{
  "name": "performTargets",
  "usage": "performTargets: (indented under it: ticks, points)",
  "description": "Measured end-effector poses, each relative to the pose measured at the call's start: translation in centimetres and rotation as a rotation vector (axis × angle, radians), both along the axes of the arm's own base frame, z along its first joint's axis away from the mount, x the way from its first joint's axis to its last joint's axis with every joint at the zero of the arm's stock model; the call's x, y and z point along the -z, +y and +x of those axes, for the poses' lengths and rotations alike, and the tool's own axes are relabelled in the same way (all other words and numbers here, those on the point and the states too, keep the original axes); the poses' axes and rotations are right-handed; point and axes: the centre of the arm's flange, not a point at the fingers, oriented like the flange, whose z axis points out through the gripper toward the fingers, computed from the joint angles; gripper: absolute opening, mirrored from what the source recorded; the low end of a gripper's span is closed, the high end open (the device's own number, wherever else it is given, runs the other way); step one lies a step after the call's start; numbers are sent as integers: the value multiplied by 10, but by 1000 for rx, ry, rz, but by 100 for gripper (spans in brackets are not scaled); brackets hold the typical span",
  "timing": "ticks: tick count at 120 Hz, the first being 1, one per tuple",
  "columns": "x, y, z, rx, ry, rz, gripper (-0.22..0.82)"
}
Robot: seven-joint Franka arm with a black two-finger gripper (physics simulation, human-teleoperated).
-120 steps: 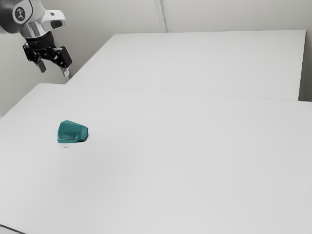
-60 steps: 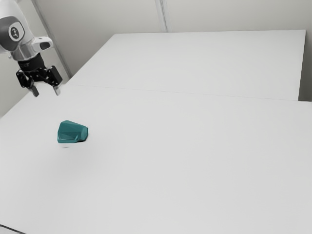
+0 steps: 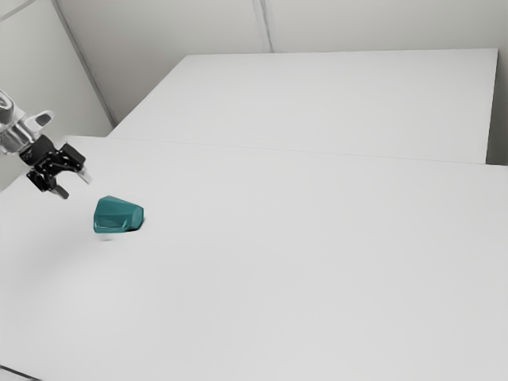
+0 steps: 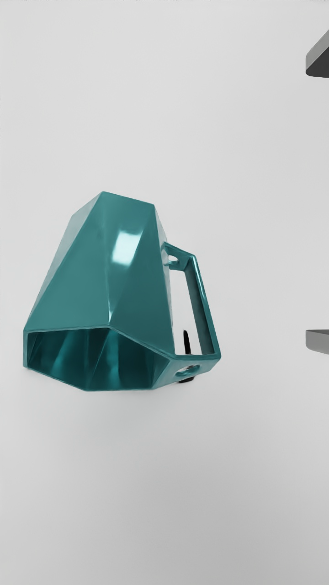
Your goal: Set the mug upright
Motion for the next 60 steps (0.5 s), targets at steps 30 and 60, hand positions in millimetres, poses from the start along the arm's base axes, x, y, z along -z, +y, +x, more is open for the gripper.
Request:
performTargets:
  ticks: [30,60]
  points:
    - [52,24,14,68,-88,-99,60]
    - [90,43,24,117,-179,-161,60]
